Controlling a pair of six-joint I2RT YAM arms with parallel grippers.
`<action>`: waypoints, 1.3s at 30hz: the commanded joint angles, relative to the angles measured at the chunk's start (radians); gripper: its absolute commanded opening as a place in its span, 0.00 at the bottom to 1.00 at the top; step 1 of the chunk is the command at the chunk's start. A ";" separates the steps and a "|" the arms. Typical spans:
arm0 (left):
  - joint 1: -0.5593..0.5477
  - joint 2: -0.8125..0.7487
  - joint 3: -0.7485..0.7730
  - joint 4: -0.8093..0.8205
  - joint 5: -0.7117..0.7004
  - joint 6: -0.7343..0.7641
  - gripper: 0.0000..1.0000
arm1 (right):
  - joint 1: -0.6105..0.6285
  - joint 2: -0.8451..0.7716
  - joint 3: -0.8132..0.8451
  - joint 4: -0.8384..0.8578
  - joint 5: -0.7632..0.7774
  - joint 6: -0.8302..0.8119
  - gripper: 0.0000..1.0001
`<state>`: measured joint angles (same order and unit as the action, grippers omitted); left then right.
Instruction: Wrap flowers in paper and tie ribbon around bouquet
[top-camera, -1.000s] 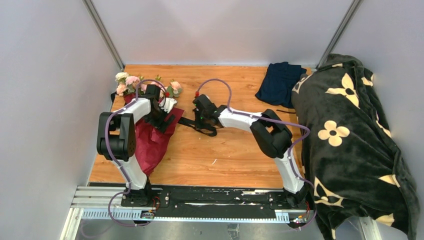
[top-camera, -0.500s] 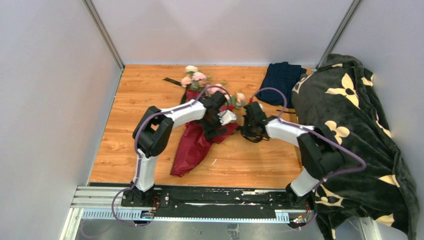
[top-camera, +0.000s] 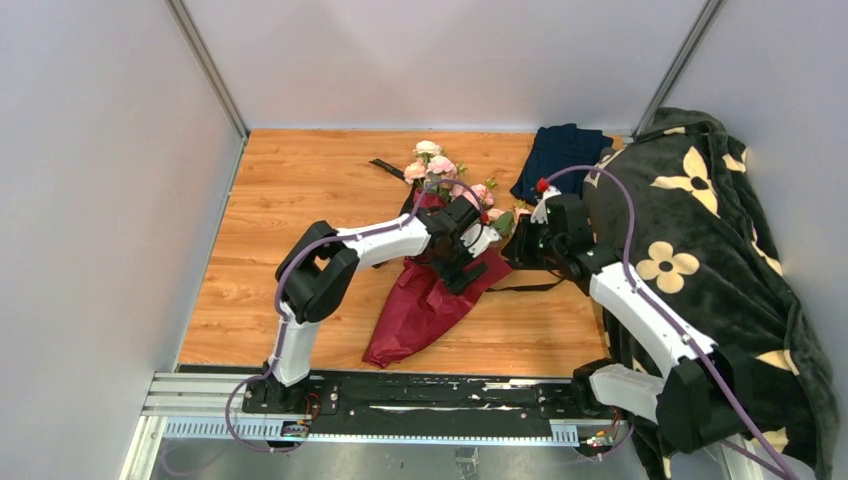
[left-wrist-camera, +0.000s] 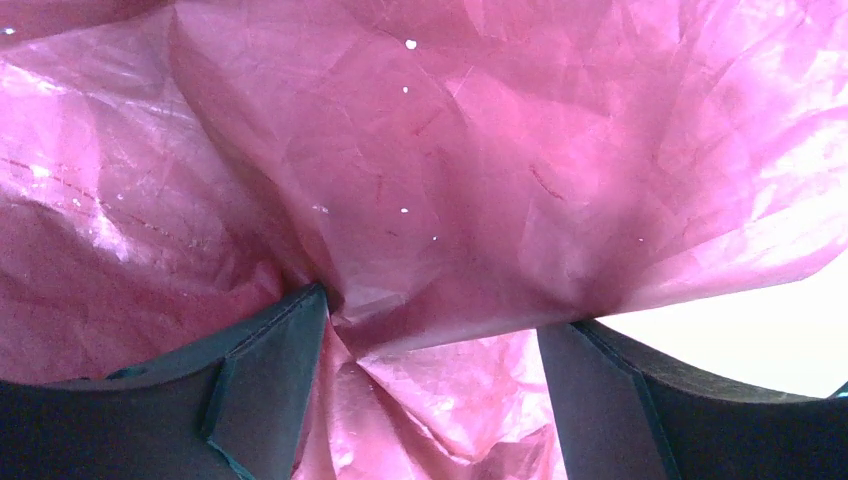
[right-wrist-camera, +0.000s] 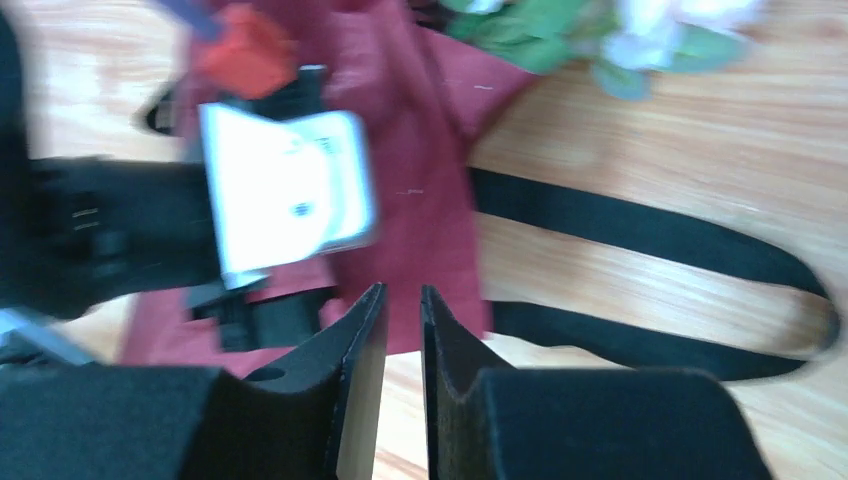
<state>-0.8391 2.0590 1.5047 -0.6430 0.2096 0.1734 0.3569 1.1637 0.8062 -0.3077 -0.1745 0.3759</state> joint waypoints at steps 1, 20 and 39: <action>-0.005 -0.032 -0.097 0.117 0.040 -0.097 0.82 | 0.040 -0.047 -0.112 0.181 -0.278 0.168 0.23; 0.007 -0.228 -0.033 -0.052 0.167 -0.056 0.91 | 0.049 0.531 -0.111 0.503 -0.109 0.258 0.08; 0.522 0.000 0.128 -0.038 -0.128 -0.049 0.84 | 0.049 0.752 0.277 0.126 -0.018 0.052 0.06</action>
<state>-0.2974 1.9869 1.6047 -0.6598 0.0849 0.1383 0.4141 1.8740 1.0874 -0.0101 -0.3004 0.5060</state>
